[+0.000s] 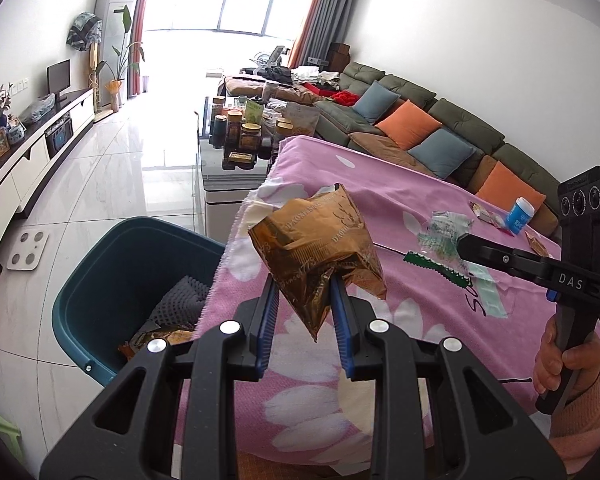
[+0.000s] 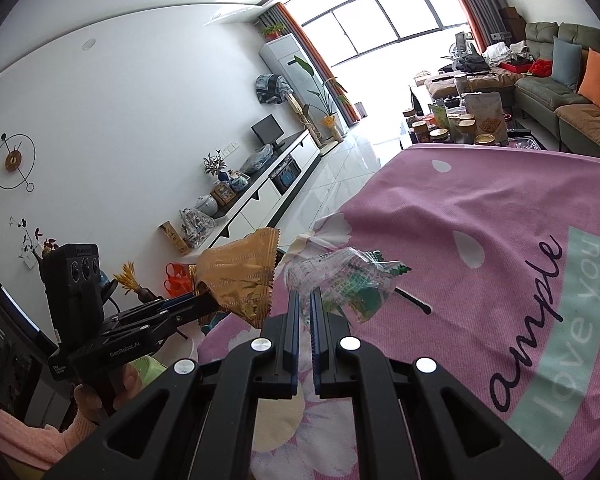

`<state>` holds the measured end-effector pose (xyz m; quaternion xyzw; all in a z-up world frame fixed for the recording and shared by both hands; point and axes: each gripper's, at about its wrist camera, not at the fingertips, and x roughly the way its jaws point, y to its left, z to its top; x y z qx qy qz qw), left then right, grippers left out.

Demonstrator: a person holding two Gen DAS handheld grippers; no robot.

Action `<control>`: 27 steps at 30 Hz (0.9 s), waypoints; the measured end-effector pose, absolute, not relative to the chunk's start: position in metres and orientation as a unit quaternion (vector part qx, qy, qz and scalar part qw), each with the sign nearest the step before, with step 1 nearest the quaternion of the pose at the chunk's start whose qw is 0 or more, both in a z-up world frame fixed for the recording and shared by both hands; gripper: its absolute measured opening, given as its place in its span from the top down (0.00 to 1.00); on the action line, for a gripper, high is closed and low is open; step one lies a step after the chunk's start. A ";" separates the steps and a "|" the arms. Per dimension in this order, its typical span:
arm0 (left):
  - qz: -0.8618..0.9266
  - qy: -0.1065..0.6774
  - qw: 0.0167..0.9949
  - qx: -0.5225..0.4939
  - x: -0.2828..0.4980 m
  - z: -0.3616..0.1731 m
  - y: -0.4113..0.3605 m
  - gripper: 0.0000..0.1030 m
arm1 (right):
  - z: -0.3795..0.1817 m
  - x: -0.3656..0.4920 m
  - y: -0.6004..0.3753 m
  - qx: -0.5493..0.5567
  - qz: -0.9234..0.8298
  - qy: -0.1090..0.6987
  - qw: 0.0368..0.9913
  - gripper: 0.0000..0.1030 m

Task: Collect trash
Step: 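Carry the brown foil bag and clear wrapper over the teal bin with both grippers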

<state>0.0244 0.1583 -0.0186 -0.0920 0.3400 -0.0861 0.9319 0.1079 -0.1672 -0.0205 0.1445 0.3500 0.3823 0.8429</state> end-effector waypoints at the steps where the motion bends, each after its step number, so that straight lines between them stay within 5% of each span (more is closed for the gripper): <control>1: -0.083 0.340 0.932 -0.093 0.024 -0.019 0.161 0.74 | -0.020 0.108 -0.164 0.142 0.385 0.350 0.842 0.96; 27: -0.020 0.338 0.934 -0.118 0.016 -0.026 0.212 0.74 | -0.014 0.105 -0.095 0.091 0.442 0.364 0.815 0.96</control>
